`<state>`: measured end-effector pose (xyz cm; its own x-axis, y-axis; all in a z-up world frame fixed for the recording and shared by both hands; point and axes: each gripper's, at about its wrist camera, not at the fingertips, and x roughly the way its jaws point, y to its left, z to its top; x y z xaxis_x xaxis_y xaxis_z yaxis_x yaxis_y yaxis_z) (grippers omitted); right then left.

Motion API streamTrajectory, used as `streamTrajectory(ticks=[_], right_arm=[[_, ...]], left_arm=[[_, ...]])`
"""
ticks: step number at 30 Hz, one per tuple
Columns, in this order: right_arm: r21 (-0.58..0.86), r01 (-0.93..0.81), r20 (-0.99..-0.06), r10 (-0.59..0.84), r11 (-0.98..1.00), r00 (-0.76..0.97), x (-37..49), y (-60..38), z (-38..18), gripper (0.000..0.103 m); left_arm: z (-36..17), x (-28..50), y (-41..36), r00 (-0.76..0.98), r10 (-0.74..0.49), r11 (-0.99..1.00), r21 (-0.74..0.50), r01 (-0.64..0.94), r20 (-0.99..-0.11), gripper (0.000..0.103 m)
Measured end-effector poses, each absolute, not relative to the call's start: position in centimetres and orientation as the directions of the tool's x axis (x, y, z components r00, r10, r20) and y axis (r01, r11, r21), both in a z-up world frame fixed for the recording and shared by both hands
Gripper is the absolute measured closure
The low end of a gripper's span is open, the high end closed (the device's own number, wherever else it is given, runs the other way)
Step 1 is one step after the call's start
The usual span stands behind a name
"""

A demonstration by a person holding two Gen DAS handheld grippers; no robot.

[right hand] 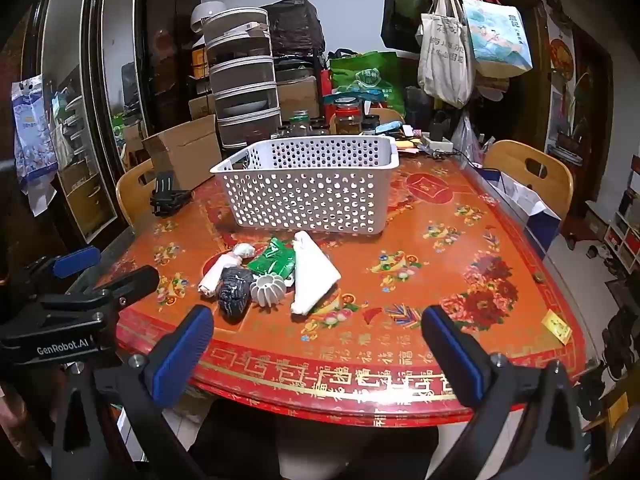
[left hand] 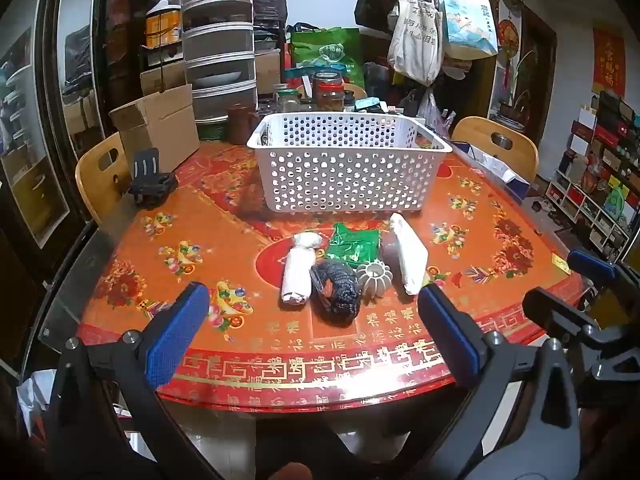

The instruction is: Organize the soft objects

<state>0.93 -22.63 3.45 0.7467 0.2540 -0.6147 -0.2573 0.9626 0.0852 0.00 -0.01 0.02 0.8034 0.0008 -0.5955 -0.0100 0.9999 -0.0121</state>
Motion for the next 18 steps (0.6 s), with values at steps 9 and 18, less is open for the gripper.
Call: streamTrajectory(ticks=[9,18], right_arm=[[0.092,-0.257,-0.62,0.257,0.962,0.741,0.97,-22.67,3.38,0.0],[0.091,-0.26,-0.62,0.259,0.961,0.741,0.93,-22.59,3.39,0.0]], left_arm=[[-0.02,0.02,-0.11,0.808,0.001,1.0,-0.013,-0.011,-0.589,0.0],[0.27,-0.07,-0.4,0.811,0.001,1.0,-0.014,-0.012,-0.585,0.0]])
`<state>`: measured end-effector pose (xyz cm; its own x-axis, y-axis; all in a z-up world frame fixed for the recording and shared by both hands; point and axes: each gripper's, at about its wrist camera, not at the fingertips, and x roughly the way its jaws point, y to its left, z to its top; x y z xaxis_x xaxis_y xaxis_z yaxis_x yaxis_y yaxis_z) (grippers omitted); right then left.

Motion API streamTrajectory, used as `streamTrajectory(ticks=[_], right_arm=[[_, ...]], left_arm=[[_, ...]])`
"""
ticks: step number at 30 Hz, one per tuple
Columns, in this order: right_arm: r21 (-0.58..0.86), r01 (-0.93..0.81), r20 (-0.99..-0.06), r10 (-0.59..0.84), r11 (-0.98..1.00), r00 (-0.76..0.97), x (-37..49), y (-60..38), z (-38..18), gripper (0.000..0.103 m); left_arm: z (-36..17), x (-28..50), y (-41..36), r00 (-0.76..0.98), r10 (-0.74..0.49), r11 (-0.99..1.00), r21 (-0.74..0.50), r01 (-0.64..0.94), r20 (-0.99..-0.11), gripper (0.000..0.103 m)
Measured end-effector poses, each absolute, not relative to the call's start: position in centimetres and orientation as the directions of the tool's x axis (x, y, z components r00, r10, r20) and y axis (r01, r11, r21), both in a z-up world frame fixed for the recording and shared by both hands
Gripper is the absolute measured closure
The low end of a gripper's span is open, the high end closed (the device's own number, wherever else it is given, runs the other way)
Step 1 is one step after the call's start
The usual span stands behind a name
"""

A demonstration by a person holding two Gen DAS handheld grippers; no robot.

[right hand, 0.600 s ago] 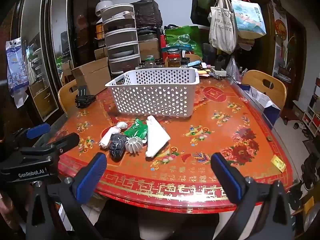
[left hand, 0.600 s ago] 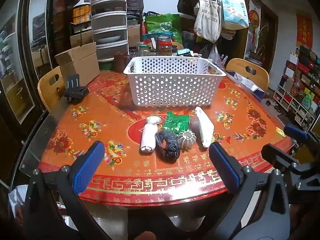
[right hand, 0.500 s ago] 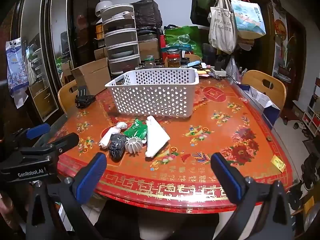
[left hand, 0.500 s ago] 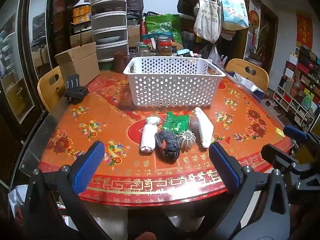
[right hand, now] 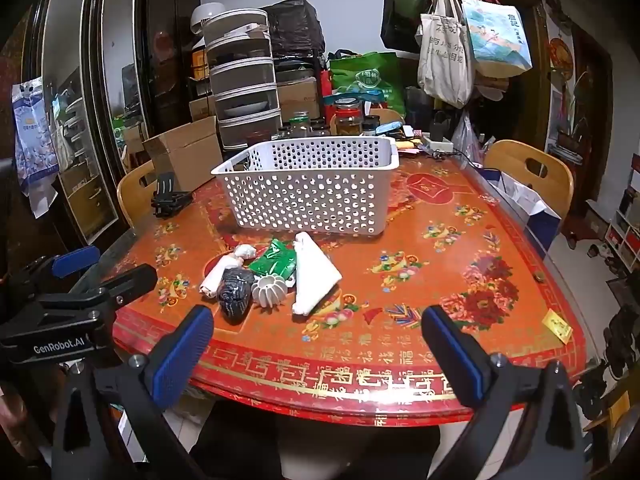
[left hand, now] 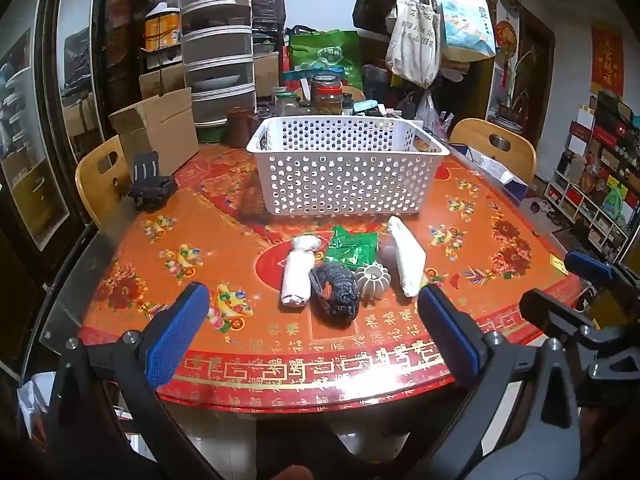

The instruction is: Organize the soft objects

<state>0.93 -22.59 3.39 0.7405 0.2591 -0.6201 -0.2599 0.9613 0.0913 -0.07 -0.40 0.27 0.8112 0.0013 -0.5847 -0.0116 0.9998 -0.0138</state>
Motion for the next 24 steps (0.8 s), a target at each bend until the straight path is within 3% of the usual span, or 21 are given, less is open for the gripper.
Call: streamTrajectory(ticks=[24], right_arm=[[0.096,-0.258,-0.617,0.261,0.961,0.742,0.93,-22.88,3.43,0.0]], left_arm=[[0.55,-0.32,-0.24,0.812,-0.002,1.0,-0.015,-0.008,-0.584,0.0]])
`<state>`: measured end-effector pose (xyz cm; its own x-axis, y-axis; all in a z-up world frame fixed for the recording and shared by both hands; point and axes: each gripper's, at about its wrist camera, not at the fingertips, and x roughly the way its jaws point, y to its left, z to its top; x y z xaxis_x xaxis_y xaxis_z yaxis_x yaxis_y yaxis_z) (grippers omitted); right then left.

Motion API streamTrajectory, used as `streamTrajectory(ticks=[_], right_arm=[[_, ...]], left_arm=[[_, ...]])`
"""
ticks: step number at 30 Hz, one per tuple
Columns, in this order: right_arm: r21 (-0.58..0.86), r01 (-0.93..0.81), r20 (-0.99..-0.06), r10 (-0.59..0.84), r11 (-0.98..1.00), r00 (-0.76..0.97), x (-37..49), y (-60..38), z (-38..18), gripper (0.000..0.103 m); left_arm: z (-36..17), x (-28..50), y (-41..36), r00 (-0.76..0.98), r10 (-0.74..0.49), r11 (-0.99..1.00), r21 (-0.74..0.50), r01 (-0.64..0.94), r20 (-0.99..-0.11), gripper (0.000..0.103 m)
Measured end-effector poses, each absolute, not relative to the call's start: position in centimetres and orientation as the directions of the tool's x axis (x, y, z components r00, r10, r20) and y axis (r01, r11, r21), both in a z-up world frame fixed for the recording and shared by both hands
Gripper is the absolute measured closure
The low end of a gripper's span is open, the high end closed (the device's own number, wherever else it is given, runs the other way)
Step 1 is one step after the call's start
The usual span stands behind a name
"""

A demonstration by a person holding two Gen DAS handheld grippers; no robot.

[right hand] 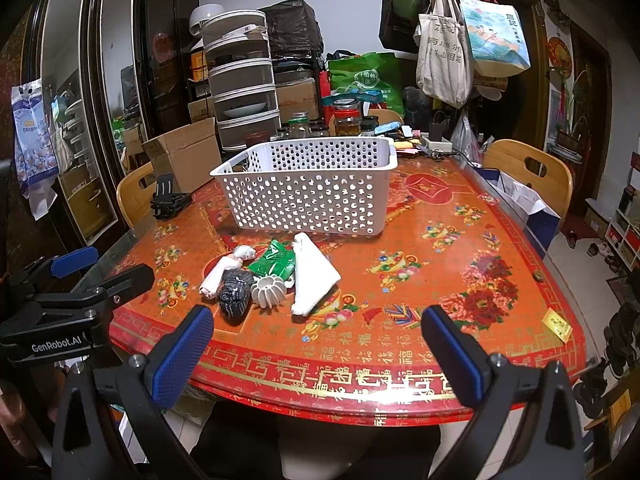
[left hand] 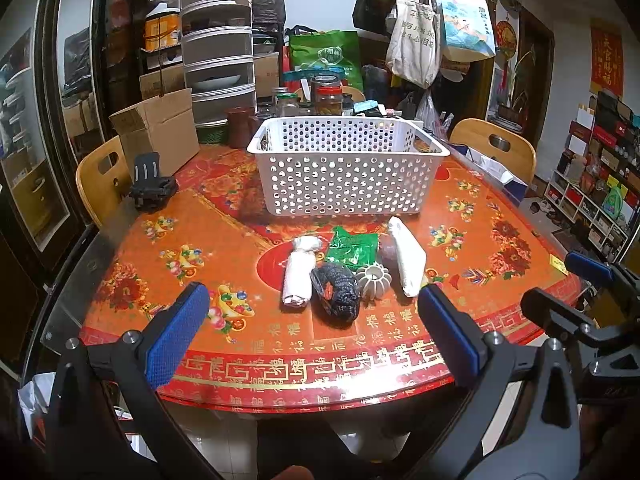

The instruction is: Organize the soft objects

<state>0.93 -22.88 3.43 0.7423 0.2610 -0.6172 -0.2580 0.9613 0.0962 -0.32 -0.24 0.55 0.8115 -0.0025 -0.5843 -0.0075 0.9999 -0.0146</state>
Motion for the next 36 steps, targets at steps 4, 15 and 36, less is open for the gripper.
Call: streamTrajectory(ticks=[4,15,36], right_arm=[[0.097,-0.256,-0.617,0.26,0.962,0.743,0.93,-22.98,3.59,0.0],[0.098,-0.256,-0.616,0.26,0.962,0.743,0.93,-22.96,3.52,0.0],[0.101,-0.257,-0.619,0.263,0.961,0.74,0.91,-22.88,3.47,0.0]], left_arm=[[0.58,-0.32,-0.19,0.812,-0.003,1.0,-0.015,-0.008,-0.583,0.0],[0.59,-0.36,-0.25,0.812,-0.003,1.0,-0.016,-0.007,-0.583,0.0],[0.61,-0.32,-0.34,0.811,-0.004,1.0,-0.015,-0.006,-0.584,0.0]])
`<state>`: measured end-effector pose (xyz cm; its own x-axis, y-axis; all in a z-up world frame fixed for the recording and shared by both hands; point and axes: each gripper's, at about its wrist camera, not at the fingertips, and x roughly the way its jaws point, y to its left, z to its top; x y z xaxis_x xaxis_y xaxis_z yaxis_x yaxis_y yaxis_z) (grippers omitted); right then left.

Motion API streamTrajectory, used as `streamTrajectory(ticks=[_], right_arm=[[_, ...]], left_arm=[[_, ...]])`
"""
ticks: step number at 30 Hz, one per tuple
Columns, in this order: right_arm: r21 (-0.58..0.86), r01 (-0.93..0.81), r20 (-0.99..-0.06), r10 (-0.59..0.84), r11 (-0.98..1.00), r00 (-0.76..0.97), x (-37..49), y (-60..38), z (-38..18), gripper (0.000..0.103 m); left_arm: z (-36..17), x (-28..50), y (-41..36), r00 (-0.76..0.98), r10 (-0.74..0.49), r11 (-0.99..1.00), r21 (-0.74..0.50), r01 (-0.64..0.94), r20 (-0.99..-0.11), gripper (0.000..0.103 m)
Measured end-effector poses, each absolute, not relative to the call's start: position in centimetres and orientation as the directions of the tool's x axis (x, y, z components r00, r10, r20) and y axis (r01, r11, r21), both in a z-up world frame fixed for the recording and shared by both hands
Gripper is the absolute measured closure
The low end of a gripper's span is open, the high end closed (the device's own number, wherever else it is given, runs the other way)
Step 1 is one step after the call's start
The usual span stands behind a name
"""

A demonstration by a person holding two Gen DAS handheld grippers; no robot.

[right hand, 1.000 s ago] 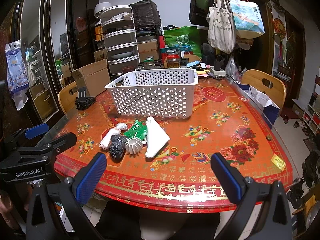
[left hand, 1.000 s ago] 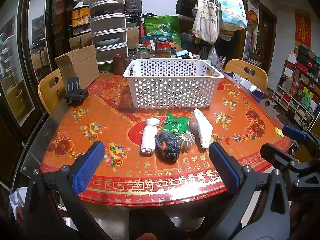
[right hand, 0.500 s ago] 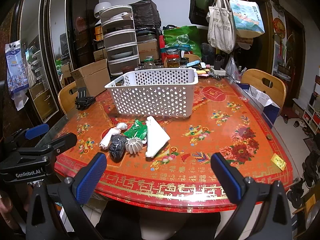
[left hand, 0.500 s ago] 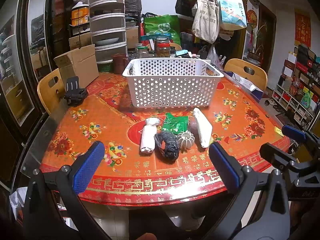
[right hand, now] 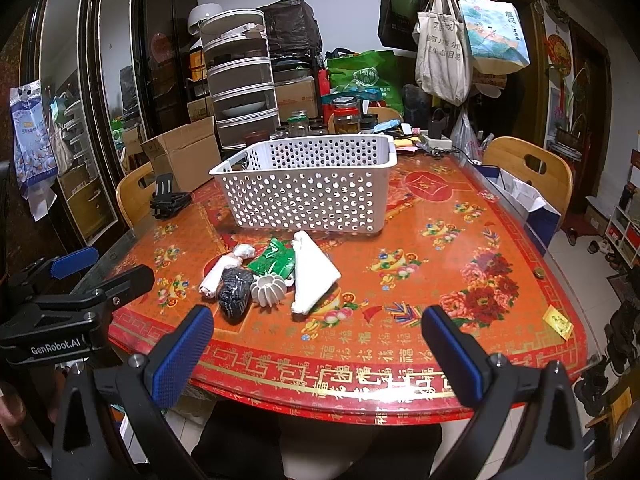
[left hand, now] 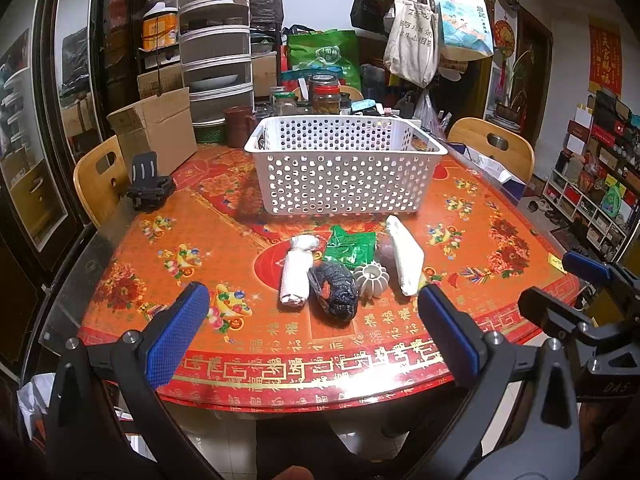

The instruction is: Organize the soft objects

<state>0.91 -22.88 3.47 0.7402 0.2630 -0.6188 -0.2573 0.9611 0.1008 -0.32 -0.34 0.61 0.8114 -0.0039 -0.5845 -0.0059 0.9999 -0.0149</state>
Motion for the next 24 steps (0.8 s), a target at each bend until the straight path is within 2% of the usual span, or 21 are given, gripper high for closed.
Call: streamTrajectory(ticks=[8,12,15,18,21,24], right_arm=[[0.123,-0.254,-0.639,0.272,0.959,0.719,2.5,-22.6,2.1,0.0],[0.142,-0.258,-0.652,0.286,0.956,0.702,3.7,-22.4,1.1,0.0],[0.135,-0.254,-0.642,0.28,0.958,0.713,4.8,-22.3,0.2,0.0],[0.135,-0.256,-0.641,0.281,0.957,0.715,6.2,-22.3,-0.9,0.0],[0.162,-0.249,-0.659,0.293,0.955,0.693,7.9,-22.4,-2.3,0.0],[0.195,-0.253,-0.694,0.316,0.947,0.647,9.4,-22.1,-3.5,0.0]], left_arm=[[-0.1,0.7,-0.2,0.805,-0.011,1.0,-0.016,0.002,-0.593,0.0],[-1.2,1.7,0.8,0.836,-0.066,0.998,-0.054,0.044,-0.545,0.0],[-2.0,2.9,1.6,0.836,-0.038,0.999,-0.045,0.016,-0.548,0.0],[-3.7,4.8,3.0,0.81,0.006,0.999,-0.034,-0.031,-0.587,0.0],[-6.4,7.1,4.8,0.749,-0.002,0.997,-0.057,-0.047,-0.662,0.0],[-8.3,8.4,6.1,0.718,-0.012,0.996,-0.074,-0.055,-0.696,0.0]])
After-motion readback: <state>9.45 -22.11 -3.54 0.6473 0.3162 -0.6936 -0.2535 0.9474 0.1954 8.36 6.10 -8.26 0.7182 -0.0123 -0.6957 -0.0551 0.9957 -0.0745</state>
